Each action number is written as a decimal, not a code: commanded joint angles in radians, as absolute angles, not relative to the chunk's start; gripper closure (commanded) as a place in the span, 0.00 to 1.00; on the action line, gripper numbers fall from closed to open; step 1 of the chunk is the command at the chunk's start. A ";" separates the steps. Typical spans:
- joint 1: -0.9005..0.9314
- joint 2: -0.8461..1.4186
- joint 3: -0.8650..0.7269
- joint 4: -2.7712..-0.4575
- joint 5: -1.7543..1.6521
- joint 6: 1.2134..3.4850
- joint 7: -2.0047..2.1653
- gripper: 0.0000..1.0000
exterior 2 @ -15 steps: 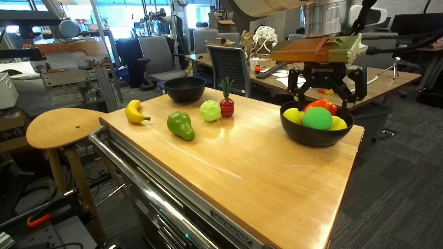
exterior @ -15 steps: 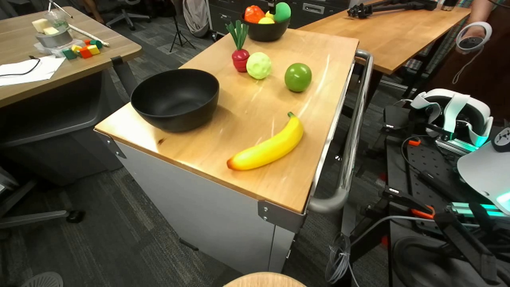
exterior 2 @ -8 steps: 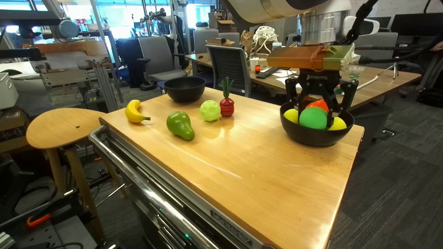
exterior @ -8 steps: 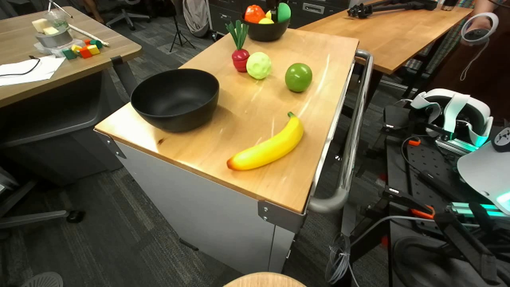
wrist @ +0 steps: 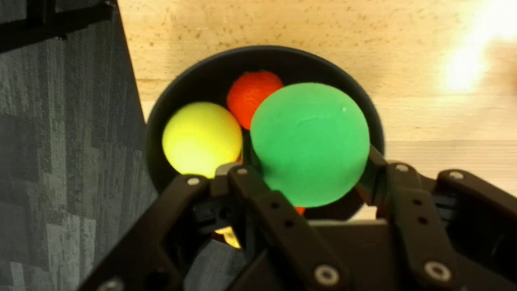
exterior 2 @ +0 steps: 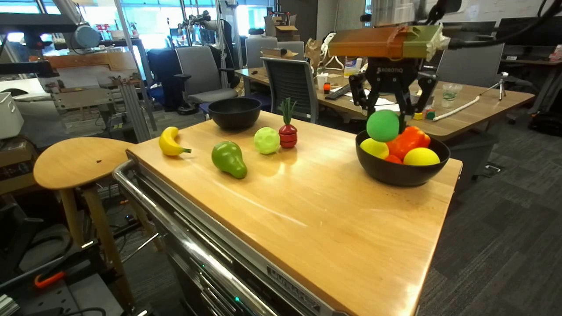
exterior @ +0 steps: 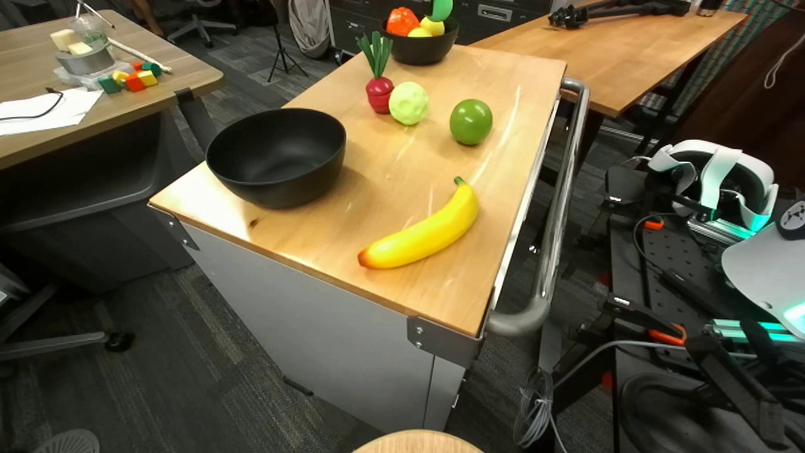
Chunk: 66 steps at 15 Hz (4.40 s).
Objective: Take the fruits and vegetables out of the bowls and put them on the table
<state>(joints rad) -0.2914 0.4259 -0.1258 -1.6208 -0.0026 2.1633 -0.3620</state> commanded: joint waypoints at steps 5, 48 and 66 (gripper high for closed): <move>-0.320 0.183 -0.066 -1.931 0.213 2.246 -0.814 0.70; -0.313 0.402 -0.179 -1.584 0.334 2.024 -0.464 0.00; -0.338 0.509 -0.142 -1.554 0.553 2.089 0.122 0.00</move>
